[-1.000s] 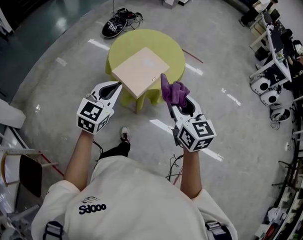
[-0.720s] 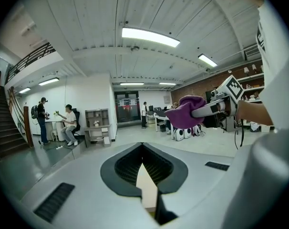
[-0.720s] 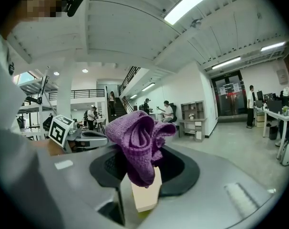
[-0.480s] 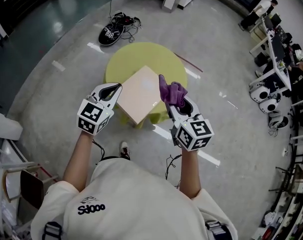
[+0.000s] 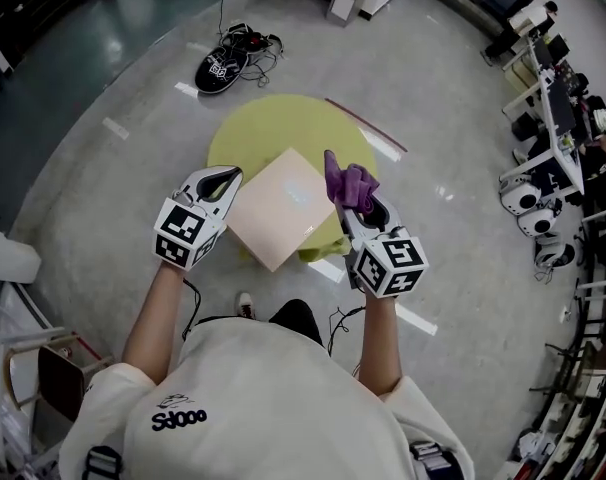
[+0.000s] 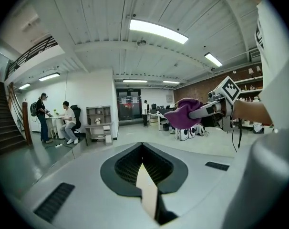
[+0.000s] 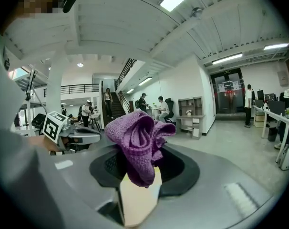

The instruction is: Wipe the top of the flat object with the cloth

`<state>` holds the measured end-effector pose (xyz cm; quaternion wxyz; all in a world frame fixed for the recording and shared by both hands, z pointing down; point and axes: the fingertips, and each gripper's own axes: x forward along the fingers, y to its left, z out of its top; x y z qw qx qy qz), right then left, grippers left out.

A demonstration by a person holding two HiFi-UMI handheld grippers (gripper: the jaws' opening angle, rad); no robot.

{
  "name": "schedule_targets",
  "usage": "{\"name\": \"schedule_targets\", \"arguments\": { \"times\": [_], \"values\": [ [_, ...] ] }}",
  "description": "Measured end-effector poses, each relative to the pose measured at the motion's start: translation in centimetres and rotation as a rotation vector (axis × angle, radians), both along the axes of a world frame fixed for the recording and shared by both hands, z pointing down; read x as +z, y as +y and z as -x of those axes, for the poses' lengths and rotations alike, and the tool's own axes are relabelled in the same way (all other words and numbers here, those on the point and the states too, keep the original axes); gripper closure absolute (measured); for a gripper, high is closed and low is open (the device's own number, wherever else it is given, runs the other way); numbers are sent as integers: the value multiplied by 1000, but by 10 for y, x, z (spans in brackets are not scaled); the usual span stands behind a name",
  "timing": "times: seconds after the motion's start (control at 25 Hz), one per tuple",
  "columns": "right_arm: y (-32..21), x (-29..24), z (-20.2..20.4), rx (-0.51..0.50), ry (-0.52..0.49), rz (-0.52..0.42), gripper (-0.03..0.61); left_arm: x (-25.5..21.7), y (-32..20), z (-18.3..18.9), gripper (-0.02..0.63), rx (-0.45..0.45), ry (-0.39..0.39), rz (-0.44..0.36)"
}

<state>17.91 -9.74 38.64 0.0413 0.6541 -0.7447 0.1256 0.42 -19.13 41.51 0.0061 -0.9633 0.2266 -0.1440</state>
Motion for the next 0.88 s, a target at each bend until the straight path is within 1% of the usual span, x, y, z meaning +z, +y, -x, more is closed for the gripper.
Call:
{"name": "schedule_targets", "arguments": {
  "times": [0.12,0.2,0.32,0.56,0.72,0.88],
  "values": [
    [-20,11,-24,9,14,26,413,5,-12,-7,607,-30,-9,19],
    [-38,22,-40,4,36,51,413,11,-23,-10,607,-67,-19,40],
    [-62,47,-55,-40,54,109,413,21,-32,-10,607,-139,-24,80],
    [-118,102,-63,-135,76,206,413,34,-59,-6,607,-261,-16,107],
    [-146,161,-62,-188,78,322,413,56,-67,-7,607,-299,-40,150],
    [-169,225,-66,-213,70,451,413,76,-73,-5,607,-337,-62,184]
  ]
}}
